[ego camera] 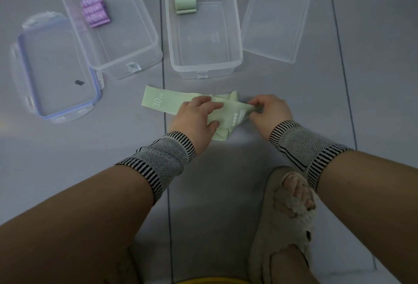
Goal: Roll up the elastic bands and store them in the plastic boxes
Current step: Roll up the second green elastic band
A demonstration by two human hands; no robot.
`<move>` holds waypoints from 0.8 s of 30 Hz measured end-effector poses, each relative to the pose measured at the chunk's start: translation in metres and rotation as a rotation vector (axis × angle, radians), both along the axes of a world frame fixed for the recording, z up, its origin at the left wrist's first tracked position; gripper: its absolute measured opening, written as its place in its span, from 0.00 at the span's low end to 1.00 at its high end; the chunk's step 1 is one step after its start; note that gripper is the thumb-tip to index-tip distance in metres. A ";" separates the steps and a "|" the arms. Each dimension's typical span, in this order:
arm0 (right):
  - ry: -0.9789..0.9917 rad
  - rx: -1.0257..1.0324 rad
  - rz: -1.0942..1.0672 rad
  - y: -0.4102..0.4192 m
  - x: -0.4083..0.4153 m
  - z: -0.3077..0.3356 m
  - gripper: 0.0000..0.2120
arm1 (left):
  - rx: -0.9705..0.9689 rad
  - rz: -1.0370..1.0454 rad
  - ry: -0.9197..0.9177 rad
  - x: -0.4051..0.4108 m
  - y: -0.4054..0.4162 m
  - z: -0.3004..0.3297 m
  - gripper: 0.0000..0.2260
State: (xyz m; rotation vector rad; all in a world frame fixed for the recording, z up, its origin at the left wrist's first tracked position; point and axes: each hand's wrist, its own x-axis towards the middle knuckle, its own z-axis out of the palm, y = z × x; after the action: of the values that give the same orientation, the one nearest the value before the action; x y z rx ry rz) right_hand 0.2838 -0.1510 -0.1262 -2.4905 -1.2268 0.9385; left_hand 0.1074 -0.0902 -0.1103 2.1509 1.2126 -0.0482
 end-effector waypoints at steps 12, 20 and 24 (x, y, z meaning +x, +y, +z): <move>0.849 0.300 -0.394 0.050 -0.047 0.067 0.09 | 0.144 0.095 -0.184 -0.023 0.018 0.038 0.34; 1.017 0.301 -0.402 0.091 -0.095 0.137 0.03 | 0.178 0.322 -0.383 -0.065 0.052 0.101 0.09; 0.942 0.323 -0.220 0.105 -0.104 0.190 0.05 | 0.109 0.359 -0.452 -0.078 0.074 0.152 0.07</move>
State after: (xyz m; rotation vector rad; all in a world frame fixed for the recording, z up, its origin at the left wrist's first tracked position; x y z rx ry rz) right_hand 0.1799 -0.0457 0.0636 -1.5412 -0.6847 1.4470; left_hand 0.0295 -0.0166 0.0418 1.8578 1.3211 0.6354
